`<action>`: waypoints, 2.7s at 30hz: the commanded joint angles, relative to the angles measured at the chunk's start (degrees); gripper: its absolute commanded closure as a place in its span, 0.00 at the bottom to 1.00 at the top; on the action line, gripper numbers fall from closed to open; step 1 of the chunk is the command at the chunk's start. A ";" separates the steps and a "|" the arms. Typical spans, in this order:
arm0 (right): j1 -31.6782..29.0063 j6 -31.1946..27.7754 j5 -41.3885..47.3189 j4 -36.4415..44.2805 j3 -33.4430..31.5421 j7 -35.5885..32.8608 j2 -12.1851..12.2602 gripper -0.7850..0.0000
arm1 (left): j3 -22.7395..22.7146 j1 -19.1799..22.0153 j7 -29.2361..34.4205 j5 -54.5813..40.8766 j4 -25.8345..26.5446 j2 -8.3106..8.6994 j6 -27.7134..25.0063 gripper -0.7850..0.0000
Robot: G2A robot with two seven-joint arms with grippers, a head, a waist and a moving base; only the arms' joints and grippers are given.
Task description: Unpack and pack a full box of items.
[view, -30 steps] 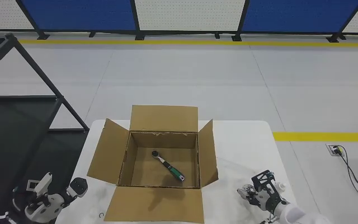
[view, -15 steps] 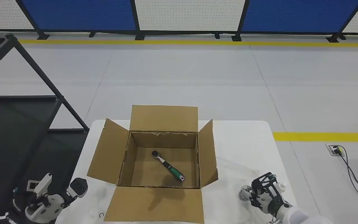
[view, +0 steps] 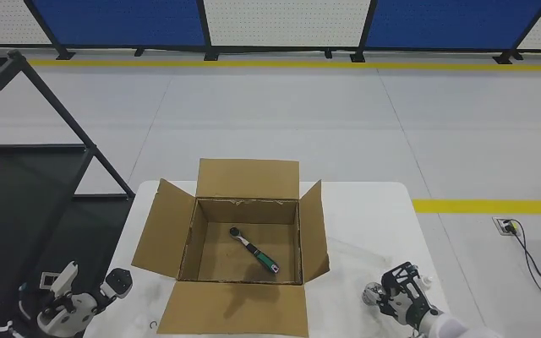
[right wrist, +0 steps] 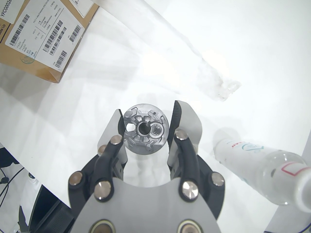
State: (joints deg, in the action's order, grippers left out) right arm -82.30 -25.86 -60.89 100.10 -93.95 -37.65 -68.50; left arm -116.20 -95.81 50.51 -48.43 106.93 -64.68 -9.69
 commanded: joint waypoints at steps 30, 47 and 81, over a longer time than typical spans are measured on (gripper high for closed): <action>0.45 0.91 0.97 1.08 1.13 2.72 1.45 1.00 | -0.36 -0.29 0.14 -0.79 -0.26 -0.13 -0.59 0.00; 7.55 3.31 2.29 33.02 8.13 2.74 1.78 1.00 | -1.47 -1.91 1.49 -2.50 -0.24 -0.32 -1.61 0.00; 38.02 13.32 0.92 11.97 42.27 -3.86 -3.35 1.00 | -1.86 -1.69 -1.54 -0.93 -0.52 -0.37 0.43 0.00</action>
State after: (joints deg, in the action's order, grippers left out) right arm -46.86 -13.56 -60.08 114.72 -53.77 -41.53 -71.32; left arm -117.94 -97.40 49.03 -49.03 106.57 -65.02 -9.21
